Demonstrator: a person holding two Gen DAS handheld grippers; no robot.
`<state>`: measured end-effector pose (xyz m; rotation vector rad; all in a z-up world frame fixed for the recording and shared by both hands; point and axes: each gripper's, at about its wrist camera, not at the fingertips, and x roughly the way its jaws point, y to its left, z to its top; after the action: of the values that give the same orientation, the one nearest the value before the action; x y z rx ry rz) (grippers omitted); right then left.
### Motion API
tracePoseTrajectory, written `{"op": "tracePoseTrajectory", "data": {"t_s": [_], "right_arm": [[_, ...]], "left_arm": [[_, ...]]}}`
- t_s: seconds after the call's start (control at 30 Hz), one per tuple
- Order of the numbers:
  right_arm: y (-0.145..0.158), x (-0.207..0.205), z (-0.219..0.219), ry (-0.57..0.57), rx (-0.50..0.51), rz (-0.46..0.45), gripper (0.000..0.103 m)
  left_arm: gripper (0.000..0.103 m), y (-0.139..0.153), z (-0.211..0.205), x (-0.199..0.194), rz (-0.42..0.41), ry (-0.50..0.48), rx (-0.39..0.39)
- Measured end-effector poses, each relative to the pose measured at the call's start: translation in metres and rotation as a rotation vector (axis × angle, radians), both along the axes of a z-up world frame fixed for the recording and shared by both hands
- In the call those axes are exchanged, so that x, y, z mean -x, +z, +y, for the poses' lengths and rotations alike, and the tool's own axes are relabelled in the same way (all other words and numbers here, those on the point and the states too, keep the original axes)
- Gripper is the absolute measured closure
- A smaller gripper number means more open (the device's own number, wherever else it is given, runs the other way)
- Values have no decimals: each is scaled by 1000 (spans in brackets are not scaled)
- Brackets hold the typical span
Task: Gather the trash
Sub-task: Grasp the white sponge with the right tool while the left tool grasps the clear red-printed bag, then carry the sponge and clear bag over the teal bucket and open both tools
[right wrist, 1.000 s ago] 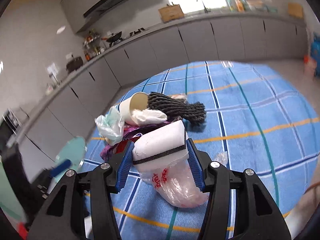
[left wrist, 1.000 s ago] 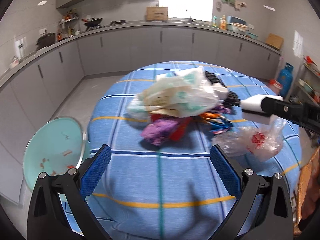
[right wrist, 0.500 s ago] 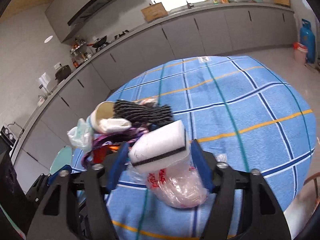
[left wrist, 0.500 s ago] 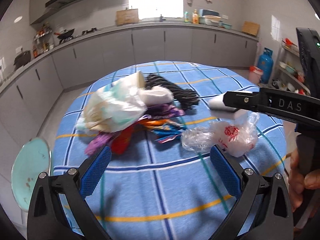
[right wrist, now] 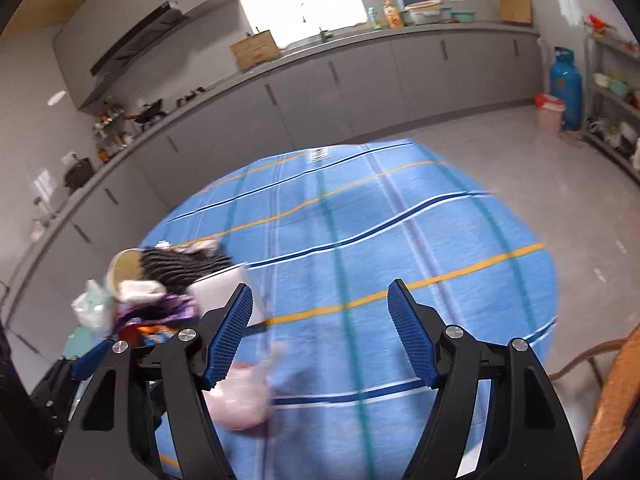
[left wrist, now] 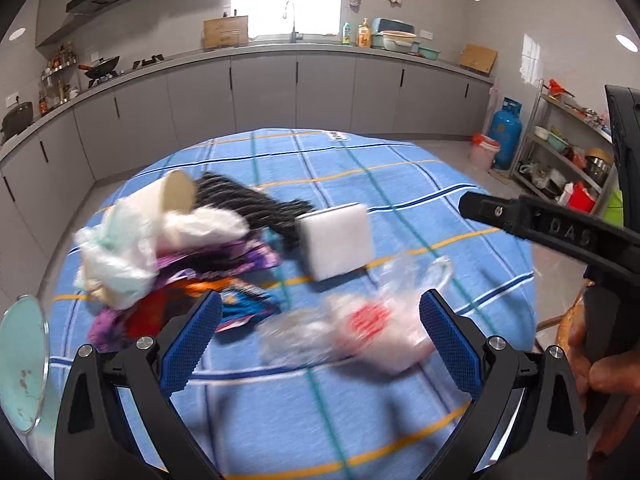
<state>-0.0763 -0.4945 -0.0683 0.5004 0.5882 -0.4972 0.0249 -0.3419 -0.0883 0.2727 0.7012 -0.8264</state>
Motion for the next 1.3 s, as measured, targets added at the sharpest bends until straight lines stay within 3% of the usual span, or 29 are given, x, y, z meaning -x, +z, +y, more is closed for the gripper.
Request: {"op": "tracePoseTrajectory", "data": {"t_s": [0.13,0.3,0.4,0.47,0.73,0.9,1.03,1.17,1.3], "right_arm": [[-5,3,-11,-14,5,18,33],[-9,2,-15,0,10,20,33],[-10,1,-15,6,10,15,33],[-11,-3,-12,20,9,15,33],[-13,-42,17,123,-13,10,32],[-22,-82,44,207,11,50,32],[-36,-102,54,214,17,97,32],[-43,-115,61,210,44,136,32],[-47,-120,64,205,71,161,45]], "left_arm": [[13,-10,-24,3,16,-13,-43],[46,-31,-33,-3,94,-27,-72],[68,-28,-30,-2,87,-52,-53],[72,-26,-24,0,70,-64,-56],[73,12,46,-7,12,5,-21],[73,38,96,-25,-49,133,8],[73,48,128,-47,-68,243,38],[73,51,141,-66,-75,291,49],[73,53,147,-78,-81,315,61]]}}
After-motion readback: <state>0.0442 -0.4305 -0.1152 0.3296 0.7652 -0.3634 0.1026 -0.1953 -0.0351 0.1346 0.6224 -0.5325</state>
